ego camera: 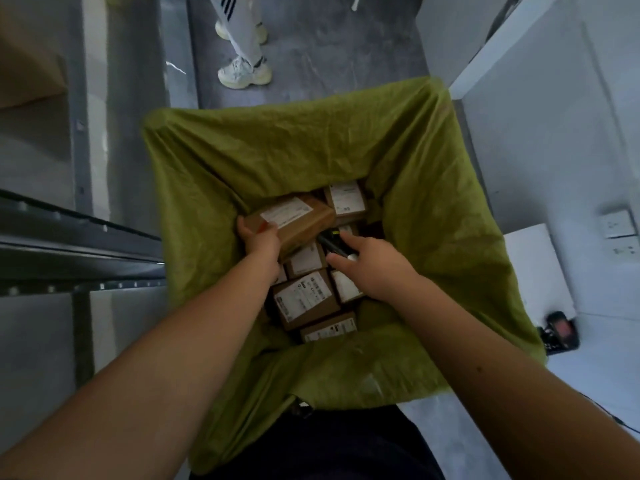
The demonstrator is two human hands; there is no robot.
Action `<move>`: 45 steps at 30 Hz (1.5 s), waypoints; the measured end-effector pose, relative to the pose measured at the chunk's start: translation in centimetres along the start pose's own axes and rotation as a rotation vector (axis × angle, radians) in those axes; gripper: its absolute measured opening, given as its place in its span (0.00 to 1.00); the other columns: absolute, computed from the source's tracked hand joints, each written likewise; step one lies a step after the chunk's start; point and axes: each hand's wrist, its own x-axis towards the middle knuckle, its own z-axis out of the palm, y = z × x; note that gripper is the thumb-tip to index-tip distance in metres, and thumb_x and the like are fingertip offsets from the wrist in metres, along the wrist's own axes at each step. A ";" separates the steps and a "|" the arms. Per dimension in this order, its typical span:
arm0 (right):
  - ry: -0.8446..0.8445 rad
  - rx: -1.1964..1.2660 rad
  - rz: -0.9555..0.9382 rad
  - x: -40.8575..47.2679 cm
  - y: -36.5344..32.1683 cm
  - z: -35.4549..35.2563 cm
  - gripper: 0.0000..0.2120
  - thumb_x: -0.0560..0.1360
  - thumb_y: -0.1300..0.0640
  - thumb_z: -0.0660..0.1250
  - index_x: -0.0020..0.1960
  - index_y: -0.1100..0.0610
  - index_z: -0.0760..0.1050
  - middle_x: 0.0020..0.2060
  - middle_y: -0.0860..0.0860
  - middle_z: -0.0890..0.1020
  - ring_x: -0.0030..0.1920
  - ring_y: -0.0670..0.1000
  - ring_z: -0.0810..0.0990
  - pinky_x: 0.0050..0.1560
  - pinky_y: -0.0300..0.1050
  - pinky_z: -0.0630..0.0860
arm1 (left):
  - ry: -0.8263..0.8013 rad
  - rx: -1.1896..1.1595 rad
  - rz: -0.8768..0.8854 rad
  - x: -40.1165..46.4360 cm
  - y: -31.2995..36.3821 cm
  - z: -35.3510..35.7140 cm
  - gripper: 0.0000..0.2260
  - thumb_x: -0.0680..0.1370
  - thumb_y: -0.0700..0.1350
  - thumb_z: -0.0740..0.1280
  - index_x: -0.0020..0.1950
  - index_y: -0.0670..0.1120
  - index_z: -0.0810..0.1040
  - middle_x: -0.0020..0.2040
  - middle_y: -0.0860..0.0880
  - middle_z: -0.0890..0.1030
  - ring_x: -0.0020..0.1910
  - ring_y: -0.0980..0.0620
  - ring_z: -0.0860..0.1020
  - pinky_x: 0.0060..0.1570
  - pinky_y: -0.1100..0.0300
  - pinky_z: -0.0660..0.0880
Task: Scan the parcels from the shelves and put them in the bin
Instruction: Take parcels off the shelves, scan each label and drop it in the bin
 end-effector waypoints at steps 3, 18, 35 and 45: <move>-0.015 0.005 -0.004 0.4 0.6 0.7 0.35 0.78 0.32 0.64 0.81 0.43 0.61 0.53 0.49 0.80 0.41 0.49 0.82 0.35 0.46 0.76 | 0.110 -0.028 0.016 -0.6 -0.8 0.7 0.36 0.83 0.45 0.68 0.83 0.64 0.51 0.78 0.43 0.66 0.72 0.37 0.71 0.69 0.34 0.72; -0.034 -0.126 -0.002 1.7 3.3 1.1 0.37 0.77 0.28 0.60 0.82 0.40 0.58 0.67 0.55 0.76 0.48 0.53 0.81 0.50 0.53 0.82 | -0.016 0.117 0.027 2.0 1.6 0.6 0.23 0.85 0.46 0.66 0.79 0.59 0.67 0.62 0.47 0.80 0.54 0.43 0.81 0.59 0.41 0.81; -0.064 -0.111 0.047 2.9 4.0 2.3 0.37 0.78 0.28 0.60 0.82 0.40 0.57 0.70 0.57 0.74 0.52 0.53 0.81 0.54 0.55 0.82 | 0.122 0.255 -0.008 5.3 2.6 3.9 0.16 0.88 0.46 0.57 0.72 0.39 0.74 0.69 0.44 0.78 0.66 0.44 0.77 0.64 0.55 0.75; -0.048 -0.154 0.049 3.2 3.2 1.9 0.36 0.79 0.29 0.60 0.82 0.40 0.56 0.66 0.58 0.73 0.49 0.55 0.80 0.52 0.54 0.81 | 0.117 0.788 0.323 2.9 -0.3 3.6 0.36 0.80 0.43 0.68 0.83 0.56 0.53 0.81 0.40 0.57 0.75 0.37 0.67 0.71 0.41 0.71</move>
